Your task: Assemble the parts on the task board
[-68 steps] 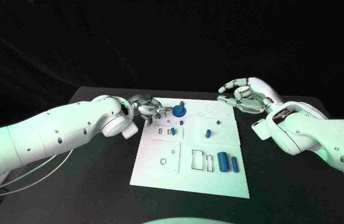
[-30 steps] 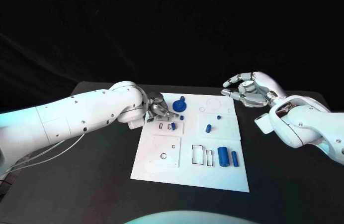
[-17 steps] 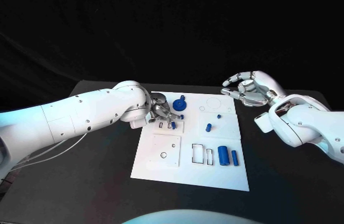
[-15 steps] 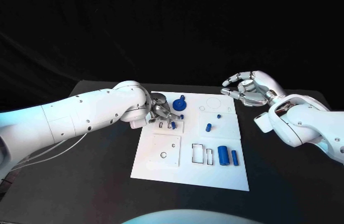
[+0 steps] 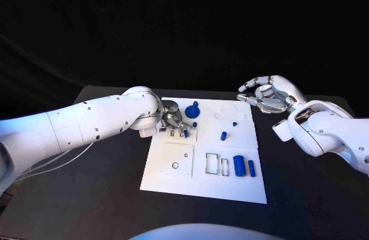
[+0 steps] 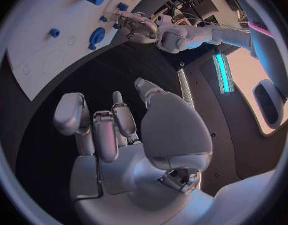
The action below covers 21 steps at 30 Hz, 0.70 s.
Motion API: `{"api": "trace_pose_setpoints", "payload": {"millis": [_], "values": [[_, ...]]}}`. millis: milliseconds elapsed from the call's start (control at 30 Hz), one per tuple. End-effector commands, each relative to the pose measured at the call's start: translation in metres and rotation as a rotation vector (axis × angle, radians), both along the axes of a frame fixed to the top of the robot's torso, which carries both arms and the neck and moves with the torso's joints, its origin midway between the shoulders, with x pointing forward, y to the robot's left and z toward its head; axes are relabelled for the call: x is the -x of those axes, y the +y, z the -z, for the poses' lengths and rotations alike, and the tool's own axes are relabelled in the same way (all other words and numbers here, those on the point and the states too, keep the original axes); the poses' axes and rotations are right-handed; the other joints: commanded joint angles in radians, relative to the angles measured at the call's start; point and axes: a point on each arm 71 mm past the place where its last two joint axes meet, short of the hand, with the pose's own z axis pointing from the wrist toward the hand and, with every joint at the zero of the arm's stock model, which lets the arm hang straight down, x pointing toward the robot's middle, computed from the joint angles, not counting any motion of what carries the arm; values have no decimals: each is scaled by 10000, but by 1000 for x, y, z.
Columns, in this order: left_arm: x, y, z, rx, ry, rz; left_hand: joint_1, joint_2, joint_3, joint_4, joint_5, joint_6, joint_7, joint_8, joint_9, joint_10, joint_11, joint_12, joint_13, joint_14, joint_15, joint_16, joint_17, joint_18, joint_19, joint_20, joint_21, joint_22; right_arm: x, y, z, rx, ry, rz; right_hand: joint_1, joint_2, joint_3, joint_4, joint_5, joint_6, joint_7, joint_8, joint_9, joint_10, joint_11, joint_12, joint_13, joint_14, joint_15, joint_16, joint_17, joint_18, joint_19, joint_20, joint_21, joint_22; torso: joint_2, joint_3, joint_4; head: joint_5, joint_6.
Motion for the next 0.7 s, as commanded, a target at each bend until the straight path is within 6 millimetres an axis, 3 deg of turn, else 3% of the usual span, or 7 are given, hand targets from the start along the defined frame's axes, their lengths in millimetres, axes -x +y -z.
{"api": "trace_pose_setpoints", "payload": {"millis": [33, 700], "values": [[1, -2, 1, -200, 165, 259, 152, 4, 39, -22, 58, -82, -26, 47, 19, -3, 12, 24, -26, 581, -61, 55, 752, -142, 48, -13, 35, 20, 0, 1, 1, 68, 34, -100, 15, -39, 19, 67, 63, -101, 2, 44, 16, -85, 12, -46, -10, 548, -49, -42, 698, 163, -64, -26, -34, -8, 1, -3, 7, -23, -3], [3, -6, 3, -219, 500, 532, 438, 43, 188, -28, 75, -116, -26, 73, 59, -5, 11, 57, -1, 577, -61, 72, 762, -151, 25, -3, 107, 101, 0, 3, 2, 131, 142, -203, 48, -54, 5, 69, 87, -141, 7, 64, 17, -116, 16, -68, -38, 531, -45, -67, 651, 178, -108, -24, -112, -64, 5, -2, 15, -22, -25]]}}
